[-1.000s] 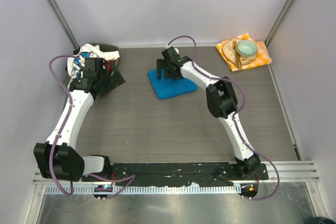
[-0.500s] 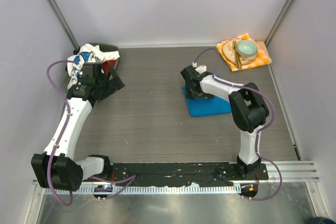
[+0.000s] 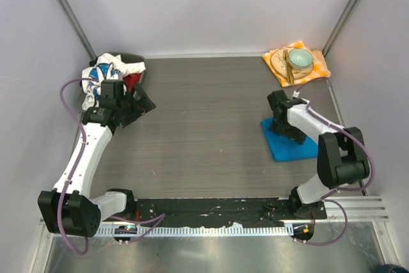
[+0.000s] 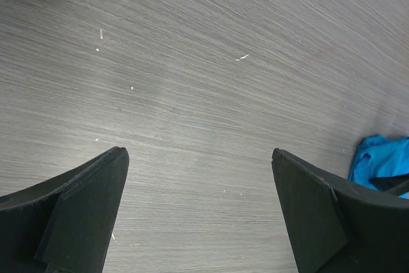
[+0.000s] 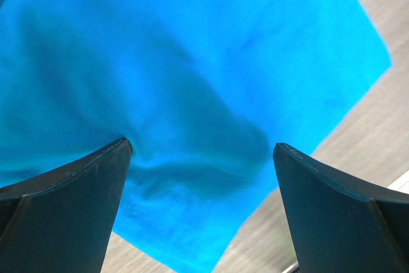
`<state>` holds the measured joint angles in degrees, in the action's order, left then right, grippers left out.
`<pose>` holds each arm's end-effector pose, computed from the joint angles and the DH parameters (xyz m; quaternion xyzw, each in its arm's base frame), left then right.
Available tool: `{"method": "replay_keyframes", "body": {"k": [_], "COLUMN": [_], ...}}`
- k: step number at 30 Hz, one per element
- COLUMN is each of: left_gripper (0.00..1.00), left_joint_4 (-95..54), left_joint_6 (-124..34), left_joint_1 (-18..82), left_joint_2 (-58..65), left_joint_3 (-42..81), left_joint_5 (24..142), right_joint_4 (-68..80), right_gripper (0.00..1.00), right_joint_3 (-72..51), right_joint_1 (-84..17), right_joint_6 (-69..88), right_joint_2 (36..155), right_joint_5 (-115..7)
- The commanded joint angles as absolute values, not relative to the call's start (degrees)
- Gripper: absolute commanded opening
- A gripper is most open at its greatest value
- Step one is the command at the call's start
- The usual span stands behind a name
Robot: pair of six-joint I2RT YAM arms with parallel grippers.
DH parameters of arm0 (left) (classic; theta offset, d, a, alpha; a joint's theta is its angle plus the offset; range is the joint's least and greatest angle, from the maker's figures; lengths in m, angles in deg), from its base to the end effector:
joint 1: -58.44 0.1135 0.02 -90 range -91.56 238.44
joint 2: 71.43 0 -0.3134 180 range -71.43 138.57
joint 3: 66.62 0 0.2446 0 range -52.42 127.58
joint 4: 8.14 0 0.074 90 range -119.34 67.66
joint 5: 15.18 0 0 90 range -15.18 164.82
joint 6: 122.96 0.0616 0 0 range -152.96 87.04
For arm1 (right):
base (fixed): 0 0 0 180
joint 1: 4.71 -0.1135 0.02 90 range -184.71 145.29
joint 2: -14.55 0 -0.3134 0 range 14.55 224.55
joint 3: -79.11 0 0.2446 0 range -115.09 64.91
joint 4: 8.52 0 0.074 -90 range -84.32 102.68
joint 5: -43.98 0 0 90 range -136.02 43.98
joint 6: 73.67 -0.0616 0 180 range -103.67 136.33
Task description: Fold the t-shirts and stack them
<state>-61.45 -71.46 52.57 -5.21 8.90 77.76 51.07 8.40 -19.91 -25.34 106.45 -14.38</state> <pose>0.2309 -0.0269 0.3457 -0.2489 0.8860 -0.1693 0.3527 0.2774 0.0419 0.2135 0.2409 0.9285 -0.2021 0.1974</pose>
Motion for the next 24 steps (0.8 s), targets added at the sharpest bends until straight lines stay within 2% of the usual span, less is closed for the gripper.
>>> {"method": "replay_keyframes", "body": {"k": [1, 8, 13, 24], "left_gripper": [1.00, 1.00, 1.00, 1.00], "left_joint_4": [-58.5, -58.7, -59.1, -58.3], "left_joint_6": [-71.3, -71.5, -71.3, -71.3], "left_joint_1": [52.6, 52.6, 52.6, 52.6], "left_joint_2": [-6.8, -7.5, -7.7, -6.5], "left_joint_3": [8.8, 9.5, 9.8, 9.0], "left_joint_5": [80.2, 80.4, 80.0, 79.5], "right_joint_4": [55.1, 58.0, 52.6, 35.8], "right_gripper": [1.00, 1.00, 1.00, 1.00], "right_joint_3": [10.0, 8.5, 5.7, 5.0], "right_joint_1": [-16.5, -14.6, -16.5, -19.1], "right_joint_6": [-28.8, -29.1, -25.3, -21.0], "right_joint_2": [96.7, 92.8, 92.2, 98.0], "right_joint_5": [-10.0, -10.1, -21.3, -36.3]}}
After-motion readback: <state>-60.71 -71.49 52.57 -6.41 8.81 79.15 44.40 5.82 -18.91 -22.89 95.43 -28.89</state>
